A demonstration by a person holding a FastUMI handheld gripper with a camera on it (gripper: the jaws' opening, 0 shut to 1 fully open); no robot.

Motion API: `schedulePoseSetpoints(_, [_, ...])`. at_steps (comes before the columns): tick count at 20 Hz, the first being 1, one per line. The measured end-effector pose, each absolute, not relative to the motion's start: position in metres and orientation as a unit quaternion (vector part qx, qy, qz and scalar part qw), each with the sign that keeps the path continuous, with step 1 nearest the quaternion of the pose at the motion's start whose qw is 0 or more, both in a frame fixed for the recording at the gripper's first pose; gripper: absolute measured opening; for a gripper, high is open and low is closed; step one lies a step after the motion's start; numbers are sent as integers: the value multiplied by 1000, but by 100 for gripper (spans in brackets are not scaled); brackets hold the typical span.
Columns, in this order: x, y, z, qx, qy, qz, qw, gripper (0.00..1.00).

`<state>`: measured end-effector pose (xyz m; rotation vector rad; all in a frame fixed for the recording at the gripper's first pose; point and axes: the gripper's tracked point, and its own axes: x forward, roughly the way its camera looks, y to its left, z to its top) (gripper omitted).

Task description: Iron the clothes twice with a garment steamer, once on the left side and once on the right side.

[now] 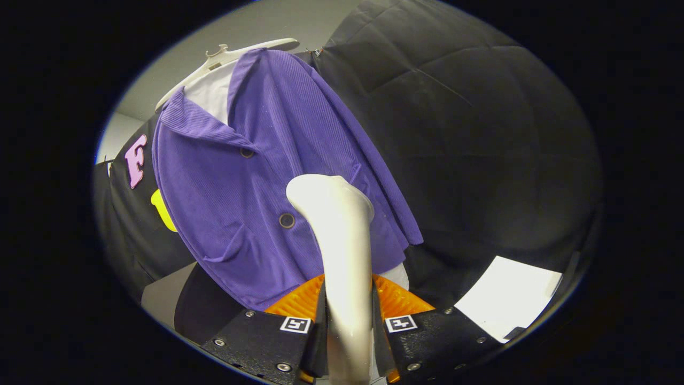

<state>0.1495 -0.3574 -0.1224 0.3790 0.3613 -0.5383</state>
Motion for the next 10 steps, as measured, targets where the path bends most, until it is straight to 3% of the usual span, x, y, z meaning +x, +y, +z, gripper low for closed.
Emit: schedulePoseSetpoints(10, [137,-355,-220,214,257,-282,899,37])
